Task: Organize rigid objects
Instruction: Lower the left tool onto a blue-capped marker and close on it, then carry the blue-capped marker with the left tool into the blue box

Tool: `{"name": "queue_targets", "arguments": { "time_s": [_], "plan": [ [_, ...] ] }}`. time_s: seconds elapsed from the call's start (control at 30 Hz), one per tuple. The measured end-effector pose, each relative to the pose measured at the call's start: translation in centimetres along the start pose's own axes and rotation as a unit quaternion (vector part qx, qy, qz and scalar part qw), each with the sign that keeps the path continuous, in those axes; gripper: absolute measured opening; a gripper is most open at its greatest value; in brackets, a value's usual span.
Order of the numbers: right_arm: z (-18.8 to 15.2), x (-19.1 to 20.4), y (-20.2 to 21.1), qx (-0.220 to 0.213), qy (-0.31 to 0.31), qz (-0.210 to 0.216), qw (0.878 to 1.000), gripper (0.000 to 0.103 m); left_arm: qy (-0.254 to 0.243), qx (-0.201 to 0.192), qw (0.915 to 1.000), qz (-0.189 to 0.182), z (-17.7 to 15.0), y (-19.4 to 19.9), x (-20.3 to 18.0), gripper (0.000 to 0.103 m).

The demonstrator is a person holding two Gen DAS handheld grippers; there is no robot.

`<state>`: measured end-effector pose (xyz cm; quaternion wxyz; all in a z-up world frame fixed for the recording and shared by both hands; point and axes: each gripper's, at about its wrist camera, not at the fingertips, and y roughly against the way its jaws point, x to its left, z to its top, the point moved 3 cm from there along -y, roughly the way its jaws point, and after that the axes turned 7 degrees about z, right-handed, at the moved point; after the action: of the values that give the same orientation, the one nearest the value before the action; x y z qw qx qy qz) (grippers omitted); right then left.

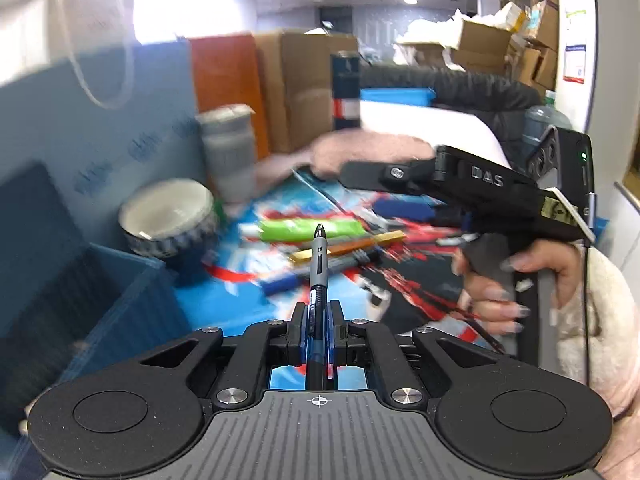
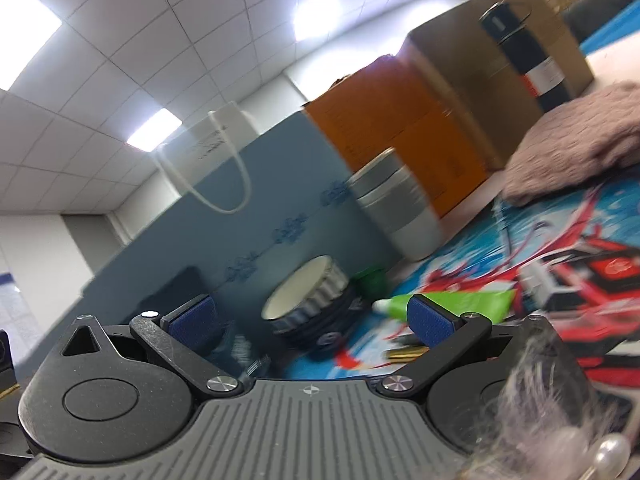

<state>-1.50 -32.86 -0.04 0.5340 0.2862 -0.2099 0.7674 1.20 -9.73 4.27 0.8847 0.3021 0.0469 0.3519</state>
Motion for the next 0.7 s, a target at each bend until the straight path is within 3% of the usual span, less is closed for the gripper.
{"name": "queue_targets", "arguments": {
  "time_s": [0.2,0.3,0.5,0.7],
  "plan": [
    [-0.3,3.7,-1.9,0.003,-0.027,0.051,0.998,0.103,0.02,-0.063,0.994,0.087,1.2,3.5,5.1,0.008],
    [-1.5,4.5,-2.7,-0.001,-0.01,0.08,0.997,0.103,-0.014,-0.106,0.9884,0.108,0.6,4.5,7.0,0.008],
    [-3.3,3.0,-3.6,0.027,0.003,0.073,0.997,0.103,-0.011,-0.093,0.9754,0.199,-1.2,3.1,11.9,0.008],
    [-3.5,2.8,-3.7,0.029,0.005,0.069,0.997,0.103,-0.042,-0.037,0.9756,0.213,-1.9,0.1,14.1,0.008]
  ]
}}
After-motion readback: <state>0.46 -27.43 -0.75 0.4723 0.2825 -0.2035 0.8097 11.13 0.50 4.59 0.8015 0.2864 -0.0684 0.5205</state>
